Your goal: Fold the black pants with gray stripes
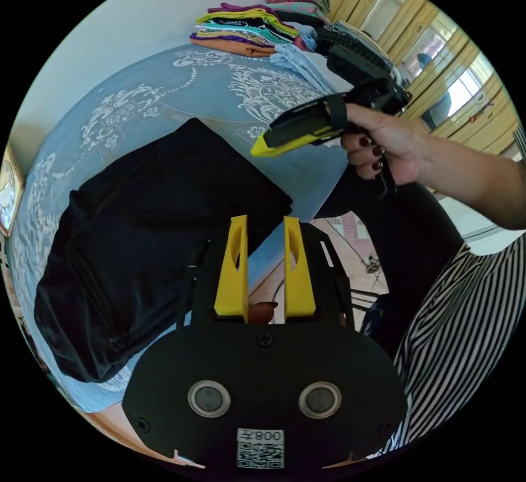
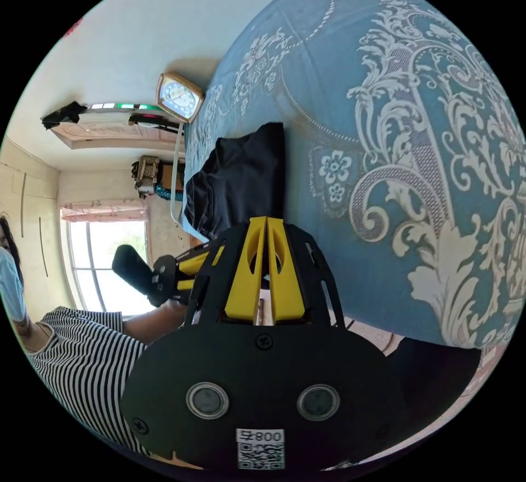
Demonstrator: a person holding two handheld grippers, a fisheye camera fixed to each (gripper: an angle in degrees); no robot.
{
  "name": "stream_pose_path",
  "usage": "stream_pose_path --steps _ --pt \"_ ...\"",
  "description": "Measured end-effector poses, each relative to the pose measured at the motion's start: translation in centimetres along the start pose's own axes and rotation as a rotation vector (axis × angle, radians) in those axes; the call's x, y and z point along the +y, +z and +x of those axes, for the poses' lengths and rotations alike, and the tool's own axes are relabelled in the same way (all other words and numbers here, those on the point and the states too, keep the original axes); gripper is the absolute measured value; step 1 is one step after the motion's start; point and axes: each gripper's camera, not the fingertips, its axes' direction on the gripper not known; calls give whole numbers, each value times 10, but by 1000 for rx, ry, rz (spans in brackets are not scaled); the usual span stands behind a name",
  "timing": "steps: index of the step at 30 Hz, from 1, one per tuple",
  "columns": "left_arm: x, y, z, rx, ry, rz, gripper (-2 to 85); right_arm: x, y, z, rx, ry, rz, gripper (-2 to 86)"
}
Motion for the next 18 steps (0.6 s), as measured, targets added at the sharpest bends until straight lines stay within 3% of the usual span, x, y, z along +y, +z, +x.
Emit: stream_pose_path --steps 7,18 --pt "-2 25 28 -54 49 -19 71 -35 -15 13 76 15 62 70" --pt "6 46 49 14 35 22 76 -53 -13 20 46 32 53 83"
